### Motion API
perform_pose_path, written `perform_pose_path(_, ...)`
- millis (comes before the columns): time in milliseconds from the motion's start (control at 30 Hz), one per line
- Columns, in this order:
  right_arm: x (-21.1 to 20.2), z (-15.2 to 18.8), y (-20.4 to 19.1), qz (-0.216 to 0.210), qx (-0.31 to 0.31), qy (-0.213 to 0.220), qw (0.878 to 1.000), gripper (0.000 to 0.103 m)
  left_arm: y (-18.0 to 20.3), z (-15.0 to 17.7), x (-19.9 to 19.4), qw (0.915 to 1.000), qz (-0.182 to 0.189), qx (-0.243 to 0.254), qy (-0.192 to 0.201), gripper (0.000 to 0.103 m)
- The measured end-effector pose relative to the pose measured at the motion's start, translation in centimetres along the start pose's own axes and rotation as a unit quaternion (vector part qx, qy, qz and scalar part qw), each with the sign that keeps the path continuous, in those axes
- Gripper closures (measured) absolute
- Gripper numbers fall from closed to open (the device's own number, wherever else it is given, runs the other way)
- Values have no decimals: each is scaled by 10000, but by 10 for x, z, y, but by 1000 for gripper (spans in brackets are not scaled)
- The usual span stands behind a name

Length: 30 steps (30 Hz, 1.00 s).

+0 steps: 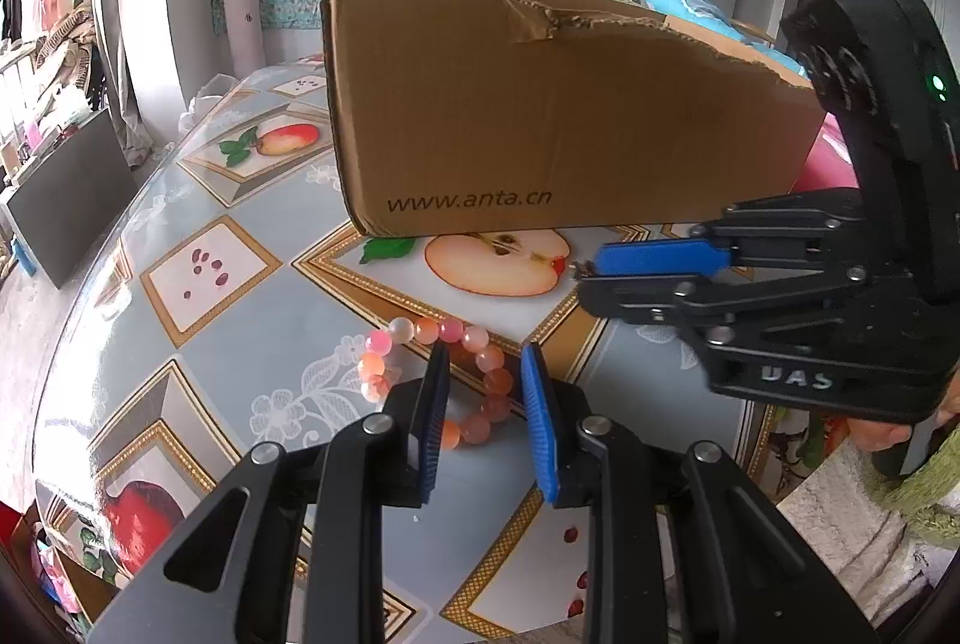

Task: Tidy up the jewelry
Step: 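Lower the right tool onto a small gold charm and close on it, then close the left tool on the pink-orange bead bracelet while the right tool holds the charm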

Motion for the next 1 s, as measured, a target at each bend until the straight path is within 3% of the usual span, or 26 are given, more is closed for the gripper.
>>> perform_pose_path(600, 15, -13, -9, 402, -48, 100, 9991, 85, -2, 0, 0, 9999, 58, -80, 51, 79)
perform_pose_path(700, 14, -13, -9, 518, -125, 132, 9985, 91, -1, 1, 0, 9999, 52, -72, 53, 79)
perform_pose_path(1000, 7, -8, -3, 448, 131, 120, 9988, 92, 0, 1, 0, 10000, 22, -31, 38, 79)
Point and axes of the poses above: each gripper's, at about its wrist camera, not at the fingertips, and x roughly the way its jaws point, y to its right, z to its underside, the point moved 5 cm from there along x, roughly the way its jaws point, and after that the axes turned 13 degrees about y, right-handed, at the moved point
